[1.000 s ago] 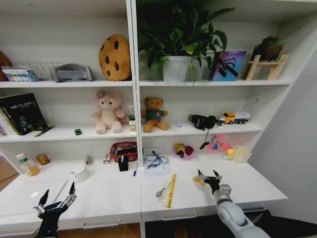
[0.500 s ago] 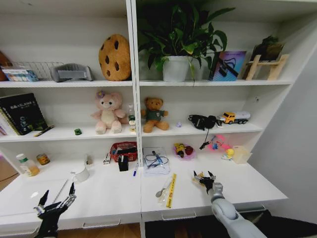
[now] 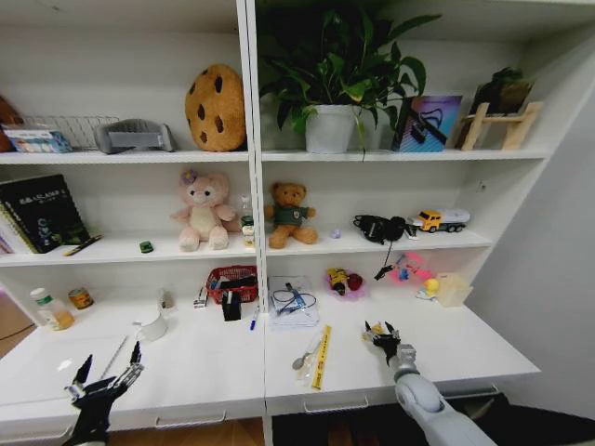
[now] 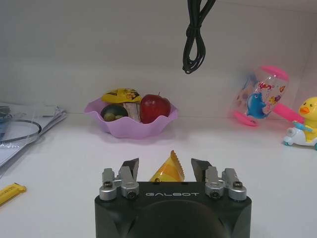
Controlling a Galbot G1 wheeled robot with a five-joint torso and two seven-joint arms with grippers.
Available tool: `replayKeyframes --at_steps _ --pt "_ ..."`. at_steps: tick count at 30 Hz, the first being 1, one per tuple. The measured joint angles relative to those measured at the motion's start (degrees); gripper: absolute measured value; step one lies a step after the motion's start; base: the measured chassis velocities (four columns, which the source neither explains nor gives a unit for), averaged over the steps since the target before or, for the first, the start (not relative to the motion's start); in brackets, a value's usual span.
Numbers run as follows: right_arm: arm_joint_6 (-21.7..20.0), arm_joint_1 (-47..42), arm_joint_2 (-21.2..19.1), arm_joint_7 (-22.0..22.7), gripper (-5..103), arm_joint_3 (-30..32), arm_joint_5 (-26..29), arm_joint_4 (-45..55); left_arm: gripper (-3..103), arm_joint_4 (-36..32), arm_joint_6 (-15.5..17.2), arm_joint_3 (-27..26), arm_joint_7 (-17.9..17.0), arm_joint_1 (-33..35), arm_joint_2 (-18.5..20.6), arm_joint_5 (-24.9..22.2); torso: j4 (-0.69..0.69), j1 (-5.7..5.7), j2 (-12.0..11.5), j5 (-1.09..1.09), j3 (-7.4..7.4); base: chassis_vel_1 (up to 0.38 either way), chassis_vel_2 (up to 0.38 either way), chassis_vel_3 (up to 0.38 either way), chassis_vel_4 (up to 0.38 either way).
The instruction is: Organize the objects on the table.
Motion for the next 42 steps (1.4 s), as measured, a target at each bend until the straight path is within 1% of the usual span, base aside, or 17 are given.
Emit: replayKeyframes --at_steps 2,3,5,6,8,9,11,12,13,14,15,16,18,30,33,38,42 --pt "0.05 -0.14 -0.02 0.0 51 0.17 -0.04 0.02 100 -0.12 0.0 -0.12 0.0 0.04 0.07 -0.11 0.0 0.0 0.0 0.0 0.0 0.0 0.0 0.0 0.0" --pt "0.05 -0.14 -0.02 0.0 51 0.17 -0.04 0.02 100 -0.12 0.0 -0.12 0.0 0.04 0.07 -0.11 0.0 0.0 0.0 0.0 0.0 0.0 0.0 0.0 0.0" --pt "0.1 -0.4 0.0 0.03 40 0.36 -0.11 0.16 100 -0.26 0.0 -0.16 -0.01 0.05 0.07 -0.15 0.0 0.0 0.0 0.0 0.0 0.0 0.0 0.0 0.0" --pt "0.1 -0.4 0.0 0.03 40 0.36 -0.11 0.16 100 -0.26 0.0 -0.16 -0.01 0.05 0.07 -0.15 0.0 0.0 0.0 0.0 0.0 0.0 0.0 0.0 0.0" --pt "0.22 -0.63 0.07 0.08 29 0.58 -0.31 0.2 100 -0.35 0.0 -0.17 -0.01 0.08 0.05 -0.16 0.0 0.0 0.0 0.0 0.0 0.0 0.0 0.0 0.0" --pt "0.28 -0.71 0.09 0.08 29 0.65 -0.39 0.2 100 -0.36 0.0 -0.18 -0.01 0.09 0.02 -0.17 0.0 0.0 0.0 0.0 0.0 0.0 0.0 0.0 0.0" --pt "0.38 -0.86 0.11 0.08 18 0.85 -0.46 0.2 100 -0.44 -0.01 -0.22 -0.01 0.19 -0.08 -0.18 0.0 0.0 0.0 0.0 0.0 0.0 0.0 0.0 0.0" --pt "0.38 -0.86 0.11 0.08 18 0.85 -0.46 0.2 100 -0.44 -0.01 -0.22 -0.01 0.19 -0.08 -0.18 0.0 0.0 0.0 0.0 0.0 0.0 0.0 0.0 0.0" --pt "0.45 -0.95 0.13 0.1 12 0.94 -0.53 0.2 100 -0.47 -0.03 -0.25 -0.01 0.24 -0.14 -0.19 0.0 0.0 0.0 0.0 0.0 0.0 0.0 0.0 0.0" --pt "0.45 -0.95 0.13 0.1 12 0.94 -0.53 0.2 100 -0.47 -0.03 -0.25 -0.01 0.24 -0.14 -0.19 0.0 0.0 0.0 0.0 0.0 0.0 0.0 0.0 0.0" --pt "0.66 -1.01 0.2 0.15 7 1.08 -0.65 0.15 100 -0.48 -0.1 -0.33 -0.01 0.33 -0.23 -0.2 0.0 0.0 0.0 0.0 0.0 0.0 0.0 0.0 0.0" --pt "0.66 -1.01 0.2 0.15 7 1.08 -0.65 0.15 100 -0.48 -0.1 -0.33 -0.01 0.33 -0.23 -0.2 0.0 0.0 0.0 0.0 0.0 0.0 0.0 0.0 0.0" --pt "0.78 -1.18 0.22 0.18 1 1.25 -0.72 0.17 100 -0.6 -0.2 -0.46 -0.01 0.5 -0.37 -0.24 0.0 0.0 0.0 0.0 0.0 0.0 0.0 0.0 0.0" --pt "1.14 -1.01 -0.77 0.16 0 2.34 -0.01 4.61 100 -0.87 -0.31 -0.9 0.0 0.66 -0.46 -0.52 -0.01 0.0 0.0 0.0 0.0 0.0 0.0 0.0 0.0" --pt "2.93 1.34 -1.13 -0.35 0 2.37 0.09 5.35 100 -0.93 -0.32 -0.78 0.0 0.65 -0.62 -0.4 0.0 0.0 0.0 0.0 0.0 0.0 0.0 0.0 0.0" --pt "3.32 4.3 -1.77 -0.73 0 1.07 0.47 5.15 100 -1.11 -0.32 -0.73 0.01 0.78 -0.78 -0.25 0.0 0.0 0.0 0.0 0.0 0.0 0.0 0.0 0.0" --pt "3.44 8.58 -2.05 -0.98 0 -1.6 0.96 2.47 100 -1.2 -0.32 -0.75 0.0 0.99 -1.03 -0.08 0.0 0.0 0.0 0.0 0.0 0.0 0.0 0.0 0.0"
